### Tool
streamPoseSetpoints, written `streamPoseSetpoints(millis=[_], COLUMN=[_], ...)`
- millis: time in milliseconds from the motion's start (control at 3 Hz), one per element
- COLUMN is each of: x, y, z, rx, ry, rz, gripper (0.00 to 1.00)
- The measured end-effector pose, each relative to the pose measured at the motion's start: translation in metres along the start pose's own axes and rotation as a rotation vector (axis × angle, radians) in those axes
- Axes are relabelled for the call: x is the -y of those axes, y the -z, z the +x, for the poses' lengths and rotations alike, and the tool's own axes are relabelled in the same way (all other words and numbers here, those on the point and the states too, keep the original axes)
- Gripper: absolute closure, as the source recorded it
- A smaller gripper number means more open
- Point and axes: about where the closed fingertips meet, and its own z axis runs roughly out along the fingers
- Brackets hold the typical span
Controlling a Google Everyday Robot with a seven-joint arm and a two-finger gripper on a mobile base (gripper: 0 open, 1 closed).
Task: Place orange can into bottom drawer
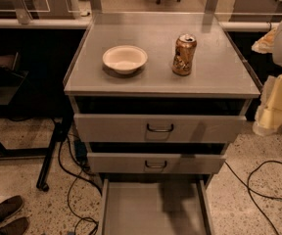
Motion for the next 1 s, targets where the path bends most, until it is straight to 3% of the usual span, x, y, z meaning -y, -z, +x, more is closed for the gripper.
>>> streamPoseSetpoints(millis=[667, 1000], x=[0.014, 0.065], y=[-0.01, -0.053], z=[0.002, 0.015], rx=[0.004, -0.026], ry=[-0.027, -0.067], rz=[0.003, -0.002], gripper=[0.0, 0.0])
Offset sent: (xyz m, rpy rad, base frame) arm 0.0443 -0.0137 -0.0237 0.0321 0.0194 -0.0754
